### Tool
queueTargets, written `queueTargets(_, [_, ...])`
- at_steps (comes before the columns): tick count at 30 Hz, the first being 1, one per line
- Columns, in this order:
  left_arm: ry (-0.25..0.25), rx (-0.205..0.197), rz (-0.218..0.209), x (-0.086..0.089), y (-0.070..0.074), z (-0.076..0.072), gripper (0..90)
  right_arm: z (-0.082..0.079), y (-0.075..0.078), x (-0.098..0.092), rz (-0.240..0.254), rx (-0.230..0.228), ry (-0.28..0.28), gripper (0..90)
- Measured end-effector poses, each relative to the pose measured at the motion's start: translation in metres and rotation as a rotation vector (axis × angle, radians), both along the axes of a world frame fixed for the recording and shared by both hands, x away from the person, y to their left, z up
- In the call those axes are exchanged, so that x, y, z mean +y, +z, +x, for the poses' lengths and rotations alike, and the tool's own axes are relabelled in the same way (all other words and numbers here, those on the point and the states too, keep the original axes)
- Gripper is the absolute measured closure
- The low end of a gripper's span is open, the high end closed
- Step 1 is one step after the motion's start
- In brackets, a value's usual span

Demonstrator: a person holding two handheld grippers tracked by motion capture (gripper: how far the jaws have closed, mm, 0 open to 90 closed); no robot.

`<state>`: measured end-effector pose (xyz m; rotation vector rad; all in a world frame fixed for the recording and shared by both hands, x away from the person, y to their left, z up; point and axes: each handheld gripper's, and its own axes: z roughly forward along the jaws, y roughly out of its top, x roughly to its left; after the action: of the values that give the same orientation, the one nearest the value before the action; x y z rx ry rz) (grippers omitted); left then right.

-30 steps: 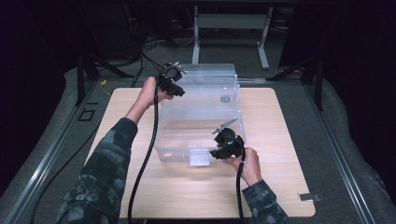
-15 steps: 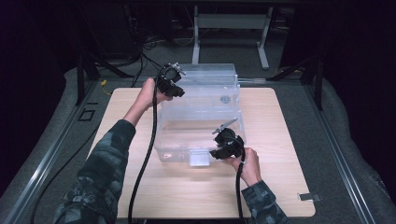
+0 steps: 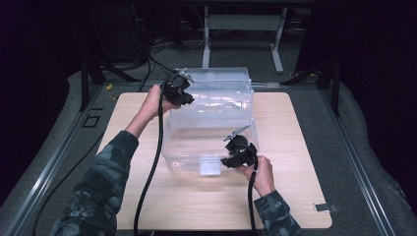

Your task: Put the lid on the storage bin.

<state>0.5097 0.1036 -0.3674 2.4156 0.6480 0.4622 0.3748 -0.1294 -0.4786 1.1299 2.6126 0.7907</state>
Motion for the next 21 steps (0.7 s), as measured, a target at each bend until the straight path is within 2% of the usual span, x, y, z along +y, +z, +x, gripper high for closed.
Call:
queueTargets(7, [-0.027, -0.021, -0.002, 0.003, 0.003, -0.015, 82.9, 0.000, 0.000, 0.000, 0.010, 0.004, 0.004, 57.5])
queueTargets(11, [-0.041, -0.034, -0.006, 0.006, 0.004, -0.023, 83.0, 0.000, 0.000, 0.000, -0.001, 0.001, -0.002, 57.4])
queueTargets(21, [-0.046, -0.041, -0.045, 0.010, 0.002, -0.041, 83.0, -0.001, 0.000, 0.000, -0.004, -0.007, 0.000, 57.1])
